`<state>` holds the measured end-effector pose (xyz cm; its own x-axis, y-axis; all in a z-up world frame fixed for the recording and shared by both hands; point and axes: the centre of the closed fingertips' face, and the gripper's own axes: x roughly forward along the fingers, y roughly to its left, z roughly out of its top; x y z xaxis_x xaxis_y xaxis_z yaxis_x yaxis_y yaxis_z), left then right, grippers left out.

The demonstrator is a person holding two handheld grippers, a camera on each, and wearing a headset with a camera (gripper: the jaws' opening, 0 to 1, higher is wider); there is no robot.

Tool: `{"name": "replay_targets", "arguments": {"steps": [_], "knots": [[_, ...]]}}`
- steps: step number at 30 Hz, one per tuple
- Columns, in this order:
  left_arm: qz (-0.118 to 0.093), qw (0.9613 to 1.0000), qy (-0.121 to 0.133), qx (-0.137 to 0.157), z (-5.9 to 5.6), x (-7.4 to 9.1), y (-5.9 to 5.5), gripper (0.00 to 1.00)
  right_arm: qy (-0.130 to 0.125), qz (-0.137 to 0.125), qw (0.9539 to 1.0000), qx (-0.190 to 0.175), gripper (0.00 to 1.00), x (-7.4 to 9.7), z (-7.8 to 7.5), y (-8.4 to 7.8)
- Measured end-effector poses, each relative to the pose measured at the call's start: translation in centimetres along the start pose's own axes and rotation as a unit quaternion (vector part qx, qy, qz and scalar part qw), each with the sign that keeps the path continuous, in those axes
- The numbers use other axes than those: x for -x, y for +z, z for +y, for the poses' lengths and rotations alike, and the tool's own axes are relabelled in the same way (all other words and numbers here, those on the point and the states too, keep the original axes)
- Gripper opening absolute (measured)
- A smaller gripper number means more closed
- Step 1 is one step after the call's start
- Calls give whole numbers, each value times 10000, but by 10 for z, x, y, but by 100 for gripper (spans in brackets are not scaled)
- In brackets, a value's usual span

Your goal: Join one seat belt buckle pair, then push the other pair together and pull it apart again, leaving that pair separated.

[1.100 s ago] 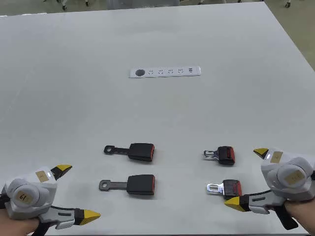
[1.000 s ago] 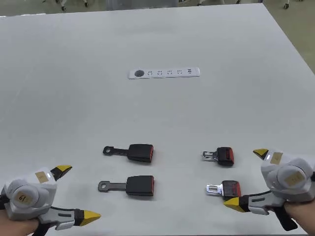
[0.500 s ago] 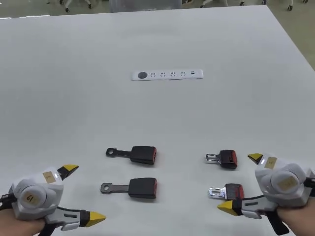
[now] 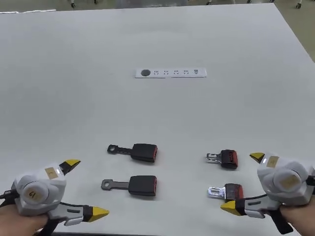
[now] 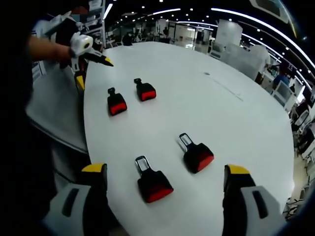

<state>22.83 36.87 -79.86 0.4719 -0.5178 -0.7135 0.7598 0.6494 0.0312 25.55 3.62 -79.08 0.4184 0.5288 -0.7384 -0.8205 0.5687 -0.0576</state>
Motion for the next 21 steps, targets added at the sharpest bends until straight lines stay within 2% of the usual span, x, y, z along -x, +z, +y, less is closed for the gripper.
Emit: {"name": "replay_targets", "arguments": {"steps": [4,11,14,15,18,21], "knots": [[-25,9999,-26,-107,-3,-2,3,100,-116,-137,9997,-179,100,4,-4,4],[-28,9999,-46,-139,-4,0,2,100,-225,-72,9996,-148,100,3,2,-2],[-168,9998,-34,-53,-8,1,12,100,-240,-98,9995,-203,100,4,1,-4],[-213,9997,-10,-79,-11,2,19,100,-245,-93,9995,-199,100,5,0,-4],[-307,9995,91,16,-10,3,26,100,-274,-27,9996,-101,100,7,-9,-5],[-327,9994,80,107,-10,2,30,100,-369,-62,9993,-13,100,14,-21,-1]]}}
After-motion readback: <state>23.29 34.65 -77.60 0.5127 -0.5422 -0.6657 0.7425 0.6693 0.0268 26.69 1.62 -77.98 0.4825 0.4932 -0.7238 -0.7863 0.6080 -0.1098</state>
